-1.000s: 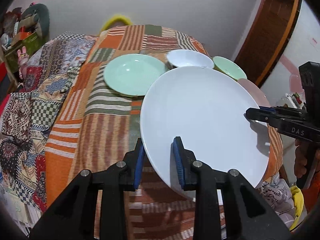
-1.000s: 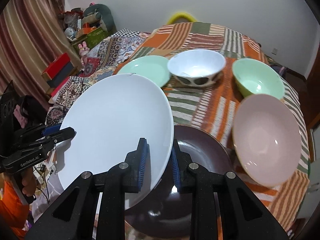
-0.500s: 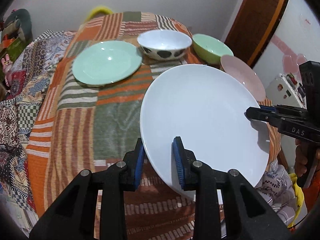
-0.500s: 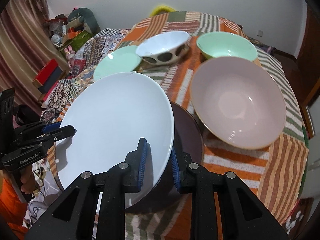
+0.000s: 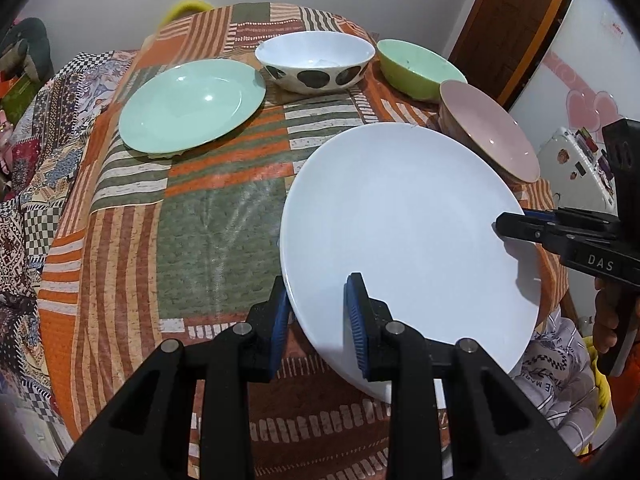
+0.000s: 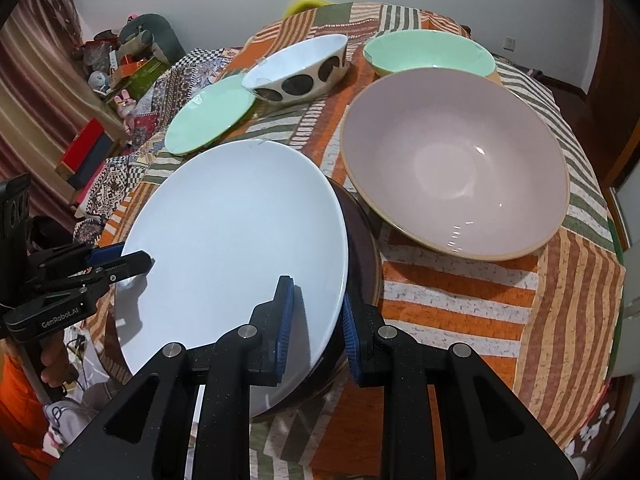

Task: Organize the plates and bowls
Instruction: 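Lift the white plate with both grippers and carry it over the purple plate, then lower the white plate onto the purple plate and open both grippers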

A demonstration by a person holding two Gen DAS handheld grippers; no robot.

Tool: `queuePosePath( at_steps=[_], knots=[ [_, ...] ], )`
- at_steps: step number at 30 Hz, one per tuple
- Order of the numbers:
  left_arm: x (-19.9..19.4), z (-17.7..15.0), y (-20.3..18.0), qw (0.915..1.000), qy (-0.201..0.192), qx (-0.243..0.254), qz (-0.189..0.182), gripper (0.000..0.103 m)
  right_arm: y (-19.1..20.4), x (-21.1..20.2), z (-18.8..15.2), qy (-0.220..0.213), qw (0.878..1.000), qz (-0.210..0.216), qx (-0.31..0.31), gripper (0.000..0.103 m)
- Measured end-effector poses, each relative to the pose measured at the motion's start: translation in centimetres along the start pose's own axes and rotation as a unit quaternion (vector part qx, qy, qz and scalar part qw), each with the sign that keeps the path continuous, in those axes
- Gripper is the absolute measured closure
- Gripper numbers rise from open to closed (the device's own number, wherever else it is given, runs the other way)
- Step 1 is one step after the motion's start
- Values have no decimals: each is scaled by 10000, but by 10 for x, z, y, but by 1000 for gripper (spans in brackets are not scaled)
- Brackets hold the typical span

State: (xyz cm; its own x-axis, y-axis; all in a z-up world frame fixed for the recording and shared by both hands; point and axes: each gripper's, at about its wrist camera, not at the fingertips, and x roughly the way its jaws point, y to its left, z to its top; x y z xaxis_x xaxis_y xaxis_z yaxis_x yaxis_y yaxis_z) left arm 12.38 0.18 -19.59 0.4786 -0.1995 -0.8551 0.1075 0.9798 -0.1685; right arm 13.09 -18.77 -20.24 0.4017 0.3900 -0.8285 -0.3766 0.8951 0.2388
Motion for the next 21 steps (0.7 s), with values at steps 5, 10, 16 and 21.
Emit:
queuePosePath(
  at_steps=[5,10,16,21],
  knots=[
    [6,2,-3,10000,48,54,7,74,-1,3,-2,71,10000,-40,24,82],
    [11,2,-2,9999,114,19,-56,73,-5,3,-3,122,9999,-16,55,82],
    [14,2,-7,9997,99,167,123,73,-2,5,2,152,9998,-122,-74,80],
    [17,2,-10,9995,106,250,147,74,-1,4,3,124,9985,-485,-214,78]
  ],
)
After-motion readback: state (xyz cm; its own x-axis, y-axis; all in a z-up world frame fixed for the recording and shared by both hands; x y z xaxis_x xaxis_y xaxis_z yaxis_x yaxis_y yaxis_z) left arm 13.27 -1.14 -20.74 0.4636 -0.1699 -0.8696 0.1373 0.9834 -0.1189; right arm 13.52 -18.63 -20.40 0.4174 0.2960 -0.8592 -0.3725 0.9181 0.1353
